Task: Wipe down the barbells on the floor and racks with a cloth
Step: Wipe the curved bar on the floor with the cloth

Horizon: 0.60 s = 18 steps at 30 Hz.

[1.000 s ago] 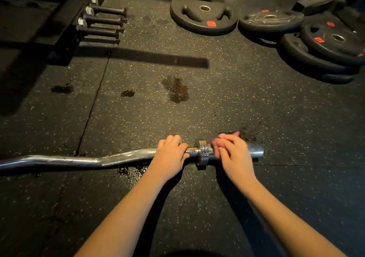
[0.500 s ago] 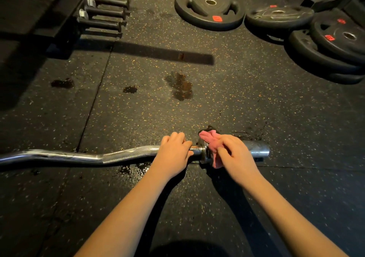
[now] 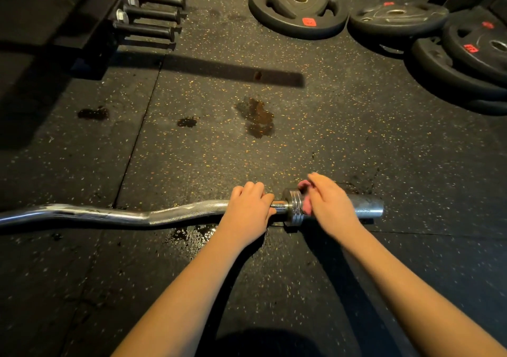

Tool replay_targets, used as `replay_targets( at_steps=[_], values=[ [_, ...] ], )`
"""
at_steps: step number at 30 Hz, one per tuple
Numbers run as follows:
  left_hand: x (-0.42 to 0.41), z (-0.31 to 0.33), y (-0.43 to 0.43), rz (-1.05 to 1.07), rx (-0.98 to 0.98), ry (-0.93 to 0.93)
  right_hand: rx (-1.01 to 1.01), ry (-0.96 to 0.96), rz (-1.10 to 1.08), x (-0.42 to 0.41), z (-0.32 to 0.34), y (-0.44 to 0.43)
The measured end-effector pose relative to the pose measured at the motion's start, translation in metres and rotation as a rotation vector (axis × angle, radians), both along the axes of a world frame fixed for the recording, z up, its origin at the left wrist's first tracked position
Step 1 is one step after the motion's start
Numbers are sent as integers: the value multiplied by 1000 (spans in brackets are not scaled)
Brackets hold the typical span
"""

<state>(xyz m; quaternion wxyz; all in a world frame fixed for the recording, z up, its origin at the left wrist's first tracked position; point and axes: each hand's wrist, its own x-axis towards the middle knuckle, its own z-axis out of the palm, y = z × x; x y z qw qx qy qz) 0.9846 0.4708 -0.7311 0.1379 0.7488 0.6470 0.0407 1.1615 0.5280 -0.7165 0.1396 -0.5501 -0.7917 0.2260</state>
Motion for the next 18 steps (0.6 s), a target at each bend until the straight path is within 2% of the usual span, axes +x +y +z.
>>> replay_targets(
  at_steps=[2,5,8,10,11,13,15,18],
  values=[
    [-1,-1,1,1,0,5,-32,42,80,-16,-3,-11],
    [-1,0,0,-9,-13,9,46,3,246,18,-3,-31],
    [-2,0,1,-21,-13,2,114,-91,136,44,-7,-23],
    [-4,0,6,-22,-6,11,52,34,-60,22,-6,-18],
    [-4,-1,9,-16,-10,15,-31,128,-89,7,-3,-19],
    [-5,-1,12,-7,-13,30,-110,231,21,-5,-3,-25],
    [-5,-1,14,-11,-30,47,-70,101,142,11,-6,-23],
    [-5,0,15,-12,-42,46,90,-117,14,43,-7,-2]
  ],
)
